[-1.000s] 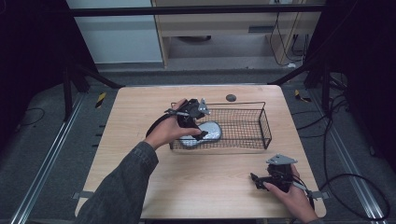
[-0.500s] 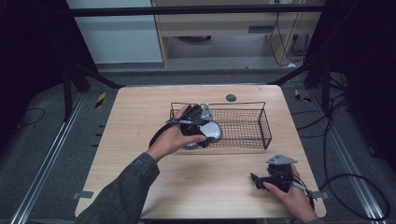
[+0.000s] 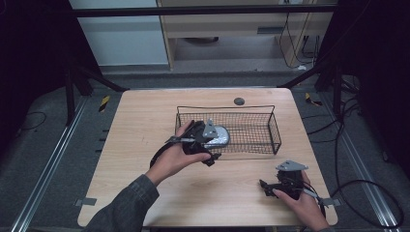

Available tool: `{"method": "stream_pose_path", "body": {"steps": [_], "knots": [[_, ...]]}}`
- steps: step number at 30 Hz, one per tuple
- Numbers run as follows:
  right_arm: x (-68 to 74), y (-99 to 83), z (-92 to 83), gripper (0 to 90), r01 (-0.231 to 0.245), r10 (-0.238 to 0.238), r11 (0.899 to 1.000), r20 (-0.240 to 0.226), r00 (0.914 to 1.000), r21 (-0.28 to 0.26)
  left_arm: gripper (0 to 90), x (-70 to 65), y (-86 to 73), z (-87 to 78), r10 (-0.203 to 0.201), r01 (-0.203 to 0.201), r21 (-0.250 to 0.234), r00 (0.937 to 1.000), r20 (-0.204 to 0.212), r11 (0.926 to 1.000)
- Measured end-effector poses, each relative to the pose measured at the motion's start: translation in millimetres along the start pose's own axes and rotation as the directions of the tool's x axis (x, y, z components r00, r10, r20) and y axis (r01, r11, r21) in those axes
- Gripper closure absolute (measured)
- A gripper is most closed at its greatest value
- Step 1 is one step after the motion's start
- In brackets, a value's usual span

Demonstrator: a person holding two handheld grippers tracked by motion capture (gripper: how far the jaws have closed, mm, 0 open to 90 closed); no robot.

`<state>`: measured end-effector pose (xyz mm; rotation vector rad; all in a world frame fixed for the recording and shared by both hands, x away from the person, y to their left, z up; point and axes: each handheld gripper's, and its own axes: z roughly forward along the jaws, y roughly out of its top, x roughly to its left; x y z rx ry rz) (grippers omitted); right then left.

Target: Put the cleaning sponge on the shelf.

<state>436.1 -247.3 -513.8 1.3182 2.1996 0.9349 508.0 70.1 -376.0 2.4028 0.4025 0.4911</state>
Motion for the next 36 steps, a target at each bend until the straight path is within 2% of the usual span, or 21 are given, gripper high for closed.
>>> {"method": "stream_pose_path", "body": {"steps": [6, 12, 16, 18, 23, 29, 33, 36], "knots": [[0.1, -0.1, -0.2, 0.3, 0.000, 0.000, 1.000, -0.001, 1.0000, 0.000, 3.9, -9.0, -21.0, -18.7, -0.026, 0.026, -0.002, 0.9996, -0.012, 0.9996], [0.3, -0.2, -0.3, 0.3, -0.001, 0.001, 1.000, -0.001, 1.0000, 0.000, 3.9, -15.6, -45.3, -35.4, -0.038, 0.039, 0.015, 0.9987, -0.032, 0.9991], [0.4, -0.3, -0.4, 0.3, -0.002, 0.002, 1.000, 0.000, 1.0000, 0.000, 3.9, -15.8, -61.5, -44.1, -0.061, 0.062, 0.023, 0.9972, -0.042, 0.9978], [0.3, -0.4, -0.4, 0.3, -0.001, 0.001, 1.000, 0.000, 1.0000, 0.000, 3.8, -15.2, -69.8, -47.4, -0.062, 0.064, 0.036, 0.9963, -0.060, 0.9973], [0.6, -0.6, -0.7, 0.3, -0.003, 0.003, 1.000, 0.000, 1.0000, 0.001, 3.8, -11.0, -92.1, -54.0, -0.101, 0.106, 0.055, 0.9917, -0.079, 0.9929], [0.6, -0.7, -0.8, 0.3, -0.002, 0.002, 1.000, 0.000, 1.0000, 0.001, 3.8, -1.2, -119.3, -58.9, -0.142, 0.153, 0.089, 0.9829, -0.117, 0.9843], [0.5, -0.7, -0.8, 0.3, -0.002, 0.002, 1.000, 0.000, 1.0000, 0.001, 3.8, 9.1, -139.8, -59.9, -0.168, 0.186, 0.099, 0.9712, -0.169, 0.9775], [0.5, -0.7, -0.8, 0.3, -0.002, 0.002, 1.000, 0.000, 1.0000, 0.001, 3.9, 18.6, -155.9, -58.9, -0.197, 0.221, 0.116, 0.9622, -0.189, 0.9684]]}}
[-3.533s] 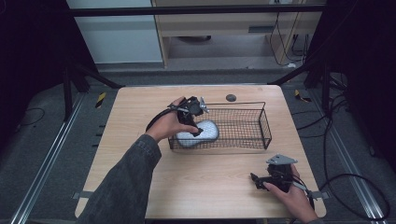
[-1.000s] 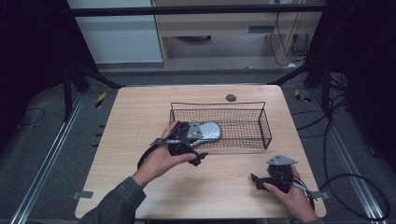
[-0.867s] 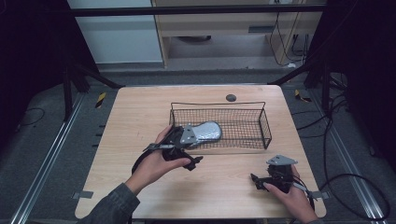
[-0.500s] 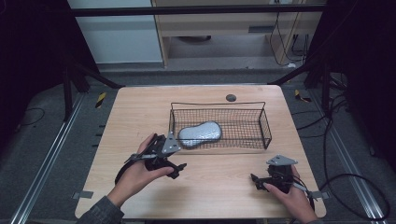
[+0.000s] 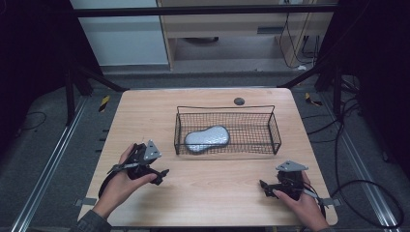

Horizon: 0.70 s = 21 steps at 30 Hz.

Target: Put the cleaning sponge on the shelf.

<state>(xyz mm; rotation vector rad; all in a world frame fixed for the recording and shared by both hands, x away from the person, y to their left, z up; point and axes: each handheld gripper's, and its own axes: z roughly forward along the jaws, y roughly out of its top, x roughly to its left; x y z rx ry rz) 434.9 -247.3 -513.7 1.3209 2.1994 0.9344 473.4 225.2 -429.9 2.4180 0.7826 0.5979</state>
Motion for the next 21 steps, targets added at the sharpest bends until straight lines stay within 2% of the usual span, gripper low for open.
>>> {"method": "stream_pose_path", "body": {"steps": [4, 8, 14, 21], "knots": [[0.0, 0.0, 0.0, 0.3, 0.000, 0.000, 1.000, 0.000, 1.0000, 0.000, 3.9, 15.3, -15.0, 7.5, -0.040, 0.041, 0.026, 0.9987, -0.032, 0.9988], [0.0, 0.0, 0.0, 0.3, 0.000, 0.000, 1.000, 0.000, 1.0000, 0.000, 4.1, 28.9, -26.9, 17.4, -0.092, 0.094, 0.047, 0.9947, -0.047, 0.9945], [0.0, 0.0, 0.0, 0.3, 0.000, 0.000, 1.000, 0.000, 1.0000, 0.000, 4.2, 43.8, -37.1, 30.4, -0.161, 0.164, 0.039, 0.9844, -0.070, 0.9856], [0.0, 0.0, 0.0, 0.3, -0.001, 0.001, 1.000, -0.001, 1.0000, 0.000, 4.1, 56.5, -40.1, 46.7, -0.240, 0.242, 0.017, 0.9682, -0.071, 0.9702]]}}
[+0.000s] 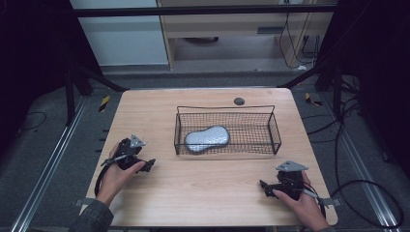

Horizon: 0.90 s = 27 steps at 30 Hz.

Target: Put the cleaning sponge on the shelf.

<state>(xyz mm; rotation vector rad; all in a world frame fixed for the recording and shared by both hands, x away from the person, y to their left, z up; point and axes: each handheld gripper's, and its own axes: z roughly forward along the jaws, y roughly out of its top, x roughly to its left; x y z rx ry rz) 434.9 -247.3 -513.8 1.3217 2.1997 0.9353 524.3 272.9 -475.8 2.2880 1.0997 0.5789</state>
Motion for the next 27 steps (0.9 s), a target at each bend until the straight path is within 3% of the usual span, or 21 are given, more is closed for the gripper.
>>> {"method": "stream_pose_path", "body": {"steps": [11, 15, 22, 27], "knots": [[-0.2, 0.0, 0.0, 0.3, 0.002, -0.002, 1.000, -0.001, 1.0000, 0.000, 3.9, 9.6, -1.1, 19.1, -0.074, 0.074, -0.026, 0.9973, 0.007, 0.9969], [-0.1, 0.0, 0.0, 0.3, 0.001, -0.001, 1.000, -0.001, 1.0000, 0.000, 3.8, 10.7, -3.6, 24.7, -0.082, 0.082, -0.018, 0.9966, 0.011, 0.9965], [-0.3, 0.1, 0.1, 0.3, 0.002, -0.002, 1.000, -0.002, 1.0000, 0.000, 1.5, 14.8, -8.8, 29.7, -0.131, 0.133, -0.034, 0.9901, 0.050, 0.9905], [-0.4, 0.1, 0.2, 0.3, 0.004, -0.004, 1.000, -0.003, 1.0000, -0.001, 0.0, 15.3, -11.0, 31.5, -0.137, 0.140, -0.055, 0.9890, 0.056, 0.9886]]}}
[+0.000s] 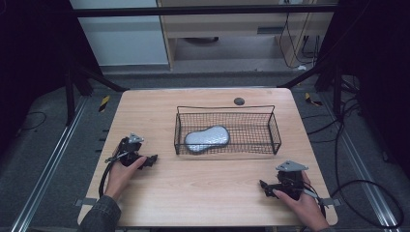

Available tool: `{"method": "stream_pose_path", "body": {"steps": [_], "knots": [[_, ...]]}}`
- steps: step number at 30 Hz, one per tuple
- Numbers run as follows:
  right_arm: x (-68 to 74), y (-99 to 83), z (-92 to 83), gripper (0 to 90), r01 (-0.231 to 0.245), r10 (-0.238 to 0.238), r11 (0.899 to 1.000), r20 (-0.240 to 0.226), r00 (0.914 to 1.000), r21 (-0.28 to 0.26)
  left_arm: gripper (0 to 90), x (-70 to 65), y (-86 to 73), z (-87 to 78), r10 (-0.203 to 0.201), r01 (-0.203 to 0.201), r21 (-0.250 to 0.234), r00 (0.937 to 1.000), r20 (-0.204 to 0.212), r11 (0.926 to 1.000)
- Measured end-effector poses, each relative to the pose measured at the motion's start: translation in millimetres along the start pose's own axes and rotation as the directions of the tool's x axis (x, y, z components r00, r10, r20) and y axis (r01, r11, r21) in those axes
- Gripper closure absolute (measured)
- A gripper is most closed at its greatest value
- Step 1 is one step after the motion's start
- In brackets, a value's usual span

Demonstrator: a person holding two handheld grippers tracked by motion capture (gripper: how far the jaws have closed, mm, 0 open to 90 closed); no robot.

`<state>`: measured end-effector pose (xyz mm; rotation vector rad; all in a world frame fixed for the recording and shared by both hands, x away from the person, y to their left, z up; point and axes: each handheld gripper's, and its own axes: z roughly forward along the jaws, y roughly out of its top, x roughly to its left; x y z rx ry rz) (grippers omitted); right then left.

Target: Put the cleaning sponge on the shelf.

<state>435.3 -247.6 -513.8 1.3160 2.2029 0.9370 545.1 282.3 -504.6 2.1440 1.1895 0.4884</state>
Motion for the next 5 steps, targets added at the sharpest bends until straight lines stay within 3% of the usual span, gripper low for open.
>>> {"method": "stream_pose_path", "body": {"steps": [3, 5], "knots": [[0.0, 0.0, 0.0, 0.3, 0.000, 0.000, 1.000, 0.000, 1.0000, 0.000, 0.0, 0.6, -3.6, 1.2, 0.000, 0.000, -0.042, 1.0000, 0.000, 0.9991], [0.0, 0.1, 0.1, 0.3, 0.000, 0.000, 1.000, 0.000, 1.0000, 0.000, 0.0, 0.7, -3.6, 1.2, 0.001, -0.001, -0.042, 1.0000, 0.001, 0.9991]]}}
